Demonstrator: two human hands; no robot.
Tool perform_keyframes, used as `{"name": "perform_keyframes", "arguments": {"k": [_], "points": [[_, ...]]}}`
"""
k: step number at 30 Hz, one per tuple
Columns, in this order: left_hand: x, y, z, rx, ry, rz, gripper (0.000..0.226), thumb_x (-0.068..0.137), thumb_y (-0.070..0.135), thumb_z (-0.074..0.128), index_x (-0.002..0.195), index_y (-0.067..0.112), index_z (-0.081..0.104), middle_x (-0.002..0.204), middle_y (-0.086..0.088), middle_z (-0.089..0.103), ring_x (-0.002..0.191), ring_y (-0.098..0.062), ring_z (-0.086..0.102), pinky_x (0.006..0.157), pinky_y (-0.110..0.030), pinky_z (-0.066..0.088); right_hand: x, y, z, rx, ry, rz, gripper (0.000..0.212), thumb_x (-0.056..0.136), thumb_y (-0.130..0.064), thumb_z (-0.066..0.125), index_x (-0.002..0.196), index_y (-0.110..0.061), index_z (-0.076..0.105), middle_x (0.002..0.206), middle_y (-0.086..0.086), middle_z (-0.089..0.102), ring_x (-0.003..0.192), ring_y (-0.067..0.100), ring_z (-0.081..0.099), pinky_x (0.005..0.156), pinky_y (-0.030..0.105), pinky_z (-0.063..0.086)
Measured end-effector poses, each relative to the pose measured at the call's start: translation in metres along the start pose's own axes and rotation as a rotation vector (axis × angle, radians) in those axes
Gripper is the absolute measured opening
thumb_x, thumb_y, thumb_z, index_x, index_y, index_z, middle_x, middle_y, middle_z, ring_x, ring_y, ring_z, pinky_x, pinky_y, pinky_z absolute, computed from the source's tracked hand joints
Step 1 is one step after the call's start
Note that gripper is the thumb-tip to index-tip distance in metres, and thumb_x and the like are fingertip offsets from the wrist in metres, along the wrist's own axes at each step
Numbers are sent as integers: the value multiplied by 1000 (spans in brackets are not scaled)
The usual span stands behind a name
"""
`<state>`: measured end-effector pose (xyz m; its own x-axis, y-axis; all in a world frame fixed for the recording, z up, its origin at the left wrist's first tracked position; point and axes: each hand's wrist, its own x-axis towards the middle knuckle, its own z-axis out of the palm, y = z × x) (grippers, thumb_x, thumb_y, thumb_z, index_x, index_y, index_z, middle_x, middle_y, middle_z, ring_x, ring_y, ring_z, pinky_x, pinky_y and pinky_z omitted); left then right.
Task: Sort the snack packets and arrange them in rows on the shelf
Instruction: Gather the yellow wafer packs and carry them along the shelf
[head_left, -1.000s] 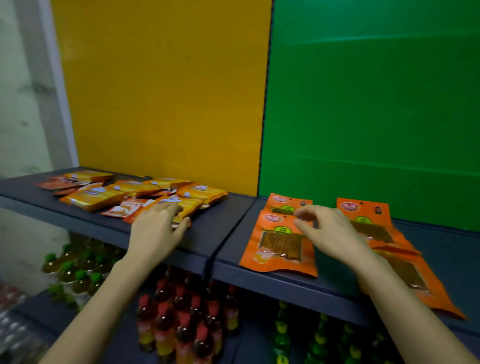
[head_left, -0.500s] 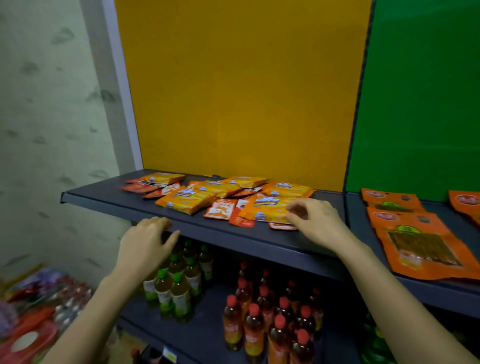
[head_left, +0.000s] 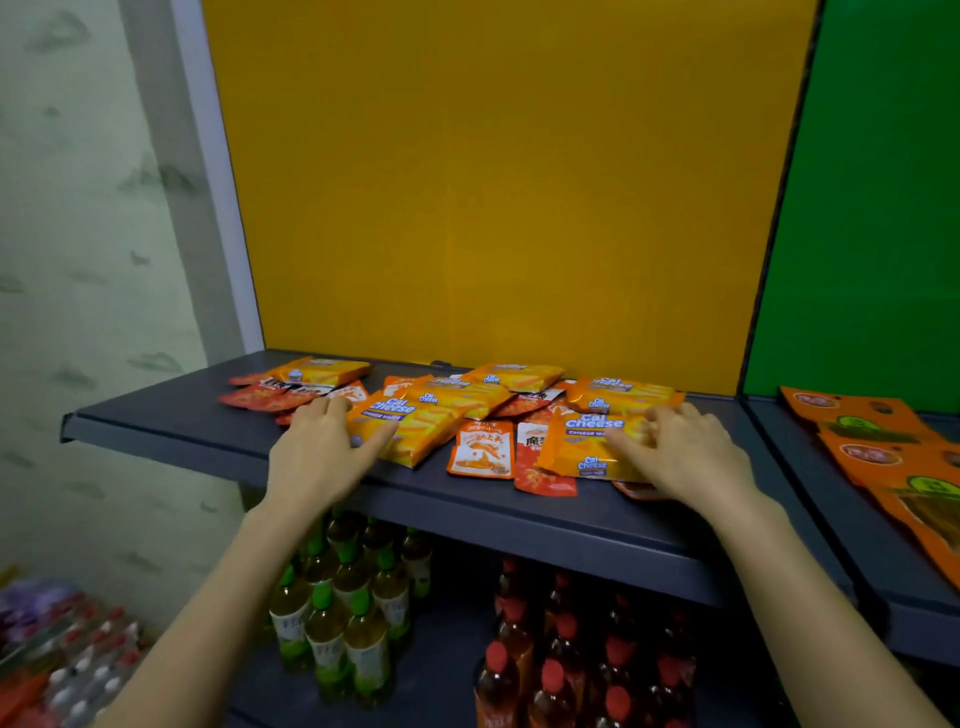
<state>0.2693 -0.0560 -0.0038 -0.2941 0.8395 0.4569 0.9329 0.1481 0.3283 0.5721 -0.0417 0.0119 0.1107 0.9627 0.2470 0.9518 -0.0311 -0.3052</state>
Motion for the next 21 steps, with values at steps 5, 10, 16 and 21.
{"name": "perform_keyframes", "arguments": {"k": [5, 10, 16, 21], "points": [[37, -6, 14, -18, -238, -62, 95, 68, 77, 48, 134, 9, 42, 141, -11, 44, 127, -30, 43, 98, -44, 40, 7, -5, 8, -52, -58, 94, 86, 75, -77, 42, 138, -19, 38, 144, 9, 35, 132, 32, 34, 96, 45, 41], [66, -10, 13, 1, -430, -58, 101, 60, 79, 55, 128, 5, 48, 139, -13, 47, 124, -29, 46, 101, -37, 39, 13, -3, 12, 55, -70, 193, 105, 65, -77, 55, 145, -20, 20, 146, 12, 34, 131, 36, 40, 101, 44, 38], [91, -21, 13, -242, -678, -98, 99, 33, 79, 71, 106, 13, 62, 111, -3, 65, 99, -20, 59, 91, -33, 48, 21, -2, 14, 180, -59, 261, 110, 57, -70, 69, 141, -16, 24, 139, 11, 47, 128, 31, 45, 100, 39, 39], [95, -23, 10, -299, -696, -64, 58, 51, 64, 78, 82, 21, 58, 104, -2, 64, 91, -17, 59, 85, -31, 48, 22, -9, 7, 193, -32, 306, 107, 55, -64, 76, 138, -13, 31, 137, 12, 49, 124, 30, 49, 99, 39, 41]]}}
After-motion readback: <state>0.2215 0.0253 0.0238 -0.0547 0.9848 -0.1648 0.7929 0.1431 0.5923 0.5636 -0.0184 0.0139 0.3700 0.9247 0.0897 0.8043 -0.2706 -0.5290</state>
